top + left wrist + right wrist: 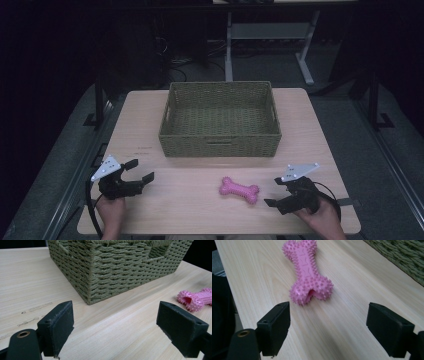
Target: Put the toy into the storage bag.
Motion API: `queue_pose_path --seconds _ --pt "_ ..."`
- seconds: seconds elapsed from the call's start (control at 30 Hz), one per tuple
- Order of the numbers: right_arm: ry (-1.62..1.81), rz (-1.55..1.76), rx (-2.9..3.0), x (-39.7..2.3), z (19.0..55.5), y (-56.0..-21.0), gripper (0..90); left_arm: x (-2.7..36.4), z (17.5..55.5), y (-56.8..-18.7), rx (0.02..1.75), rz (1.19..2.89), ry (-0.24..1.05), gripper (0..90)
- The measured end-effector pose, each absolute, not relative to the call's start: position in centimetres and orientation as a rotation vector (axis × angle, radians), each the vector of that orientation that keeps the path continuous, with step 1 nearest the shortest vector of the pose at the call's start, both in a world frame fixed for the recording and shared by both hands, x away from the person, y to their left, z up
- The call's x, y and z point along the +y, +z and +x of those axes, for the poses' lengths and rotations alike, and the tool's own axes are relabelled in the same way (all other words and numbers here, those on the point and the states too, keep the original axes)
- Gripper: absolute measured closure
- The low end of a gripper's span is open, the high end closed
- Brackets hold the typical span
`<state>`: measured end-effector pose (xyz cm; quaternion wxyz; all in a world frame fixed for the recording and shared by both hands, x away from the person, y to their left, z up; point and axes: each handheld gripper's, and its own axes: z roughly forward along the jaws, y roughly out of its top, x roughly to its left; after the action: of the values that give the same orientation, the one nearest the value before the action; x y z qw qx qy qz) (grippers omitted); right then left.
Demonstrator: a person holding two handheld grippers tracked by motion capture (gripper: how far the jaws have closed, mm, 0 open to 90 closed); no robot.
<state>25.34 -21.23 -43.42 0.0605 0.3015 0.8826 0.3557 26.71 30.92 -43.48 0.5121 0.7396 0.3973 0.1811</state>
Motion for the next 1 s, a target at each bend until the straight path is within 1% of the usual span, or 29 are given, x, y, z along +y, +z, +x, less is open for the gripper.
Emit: queue_pose_path --seconds 0.33,0.63,1.0 --pt "1.044 0.86 2.749 -19.6 26.4 -42.7 18.3 30.9 26.7 -43.5 0.957 1.778 0.438 13.9" --pt "0.968 0.751 2.831 -17.0 27.7 -42.3 18.3 30.9 26.7 -43.5 0.955 1.777 0.435 13.9" --pt "0.924 0.636 2.905 -14.2 29.2 -41.9 20.4 30.8 26.8 -43.5 0.952 1.775 0.431 13.9"
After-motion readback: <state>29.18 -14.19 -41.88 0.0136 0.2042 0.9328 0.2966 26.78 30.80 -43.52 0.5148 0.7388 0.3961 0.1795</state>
